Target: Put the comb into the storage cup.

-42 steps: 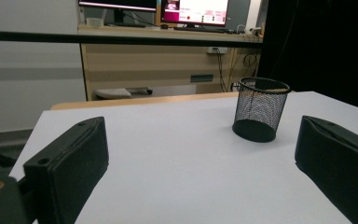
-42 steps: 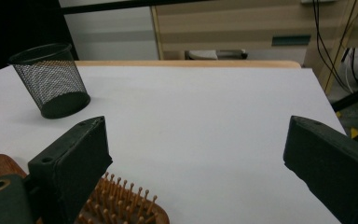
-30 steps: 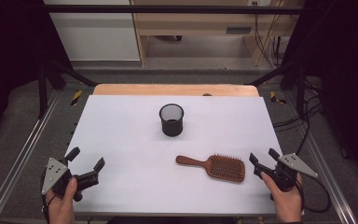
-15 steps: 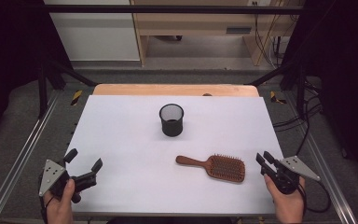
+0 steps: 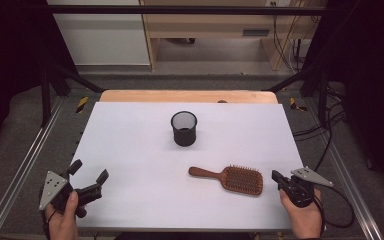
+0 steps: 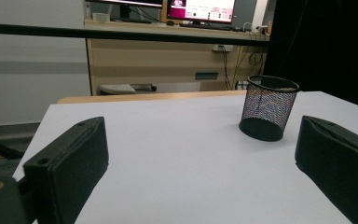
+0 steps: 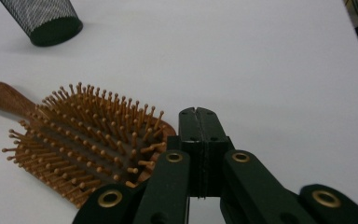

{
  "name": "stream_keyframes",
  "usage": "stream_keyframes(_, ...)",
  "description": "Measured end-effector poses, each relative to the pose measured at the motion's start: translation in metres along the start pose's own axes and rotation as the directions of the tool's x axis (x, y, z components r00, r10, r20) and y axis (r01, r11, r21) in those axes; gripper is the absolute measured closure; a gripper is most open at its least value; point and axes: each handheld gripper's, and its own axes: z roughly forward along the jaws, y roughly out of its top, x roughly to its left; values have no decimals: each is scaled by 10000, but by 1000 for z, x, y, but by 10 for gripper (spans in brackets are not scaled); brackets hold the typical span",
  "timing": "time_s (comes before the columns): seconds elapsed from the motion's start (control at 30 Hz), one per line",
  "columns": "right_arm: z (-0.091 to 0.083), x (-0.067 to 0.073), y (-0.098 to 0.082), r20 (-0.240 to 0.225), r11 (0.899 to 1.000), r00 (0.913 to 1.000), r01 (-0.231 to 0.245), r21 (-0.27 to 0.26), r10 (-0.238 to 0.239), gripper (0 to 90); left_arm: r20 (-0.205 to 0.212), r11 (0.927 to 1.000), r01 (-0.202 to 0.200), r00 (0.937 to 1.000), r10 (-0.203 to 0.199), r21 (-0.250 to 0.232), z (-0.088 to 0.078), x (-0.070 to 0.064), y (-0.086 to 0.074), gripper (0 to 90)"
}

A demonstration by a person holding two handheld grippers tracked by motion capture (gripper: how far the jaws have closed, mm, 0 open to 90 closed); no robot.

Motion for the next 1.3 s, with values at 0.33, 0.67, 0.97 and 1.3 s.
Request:
stream_keyframes(0.33, 3, 11, -8, -83, 9956, 9999, -78, 934, 87, 900, 27, 10000, 16, 10000, -16, -10, -2, 0, 0, 31)
stream_keyframes(0.67, 5, 17, -11, -239, 9916, 9997, -12, 1293, 43, 900, 54, 10000, 24, 10000, -24, -16, -1, 0, 1, 33)
stream_keyframes(0.97, 13, 17, -9, -251, 9907, 9997, 69, 1356, -36, 900, 118, 10000, -20, 9999, 20, 1, 0, -1, 1, 34)
stream_keyframes(1.3, 22, 13, -5, -218, 9939, 9994, 286, 1064, -264, 900, 151, 10000, -43, 9999, 43, 3, 1, -1, 1, 35)
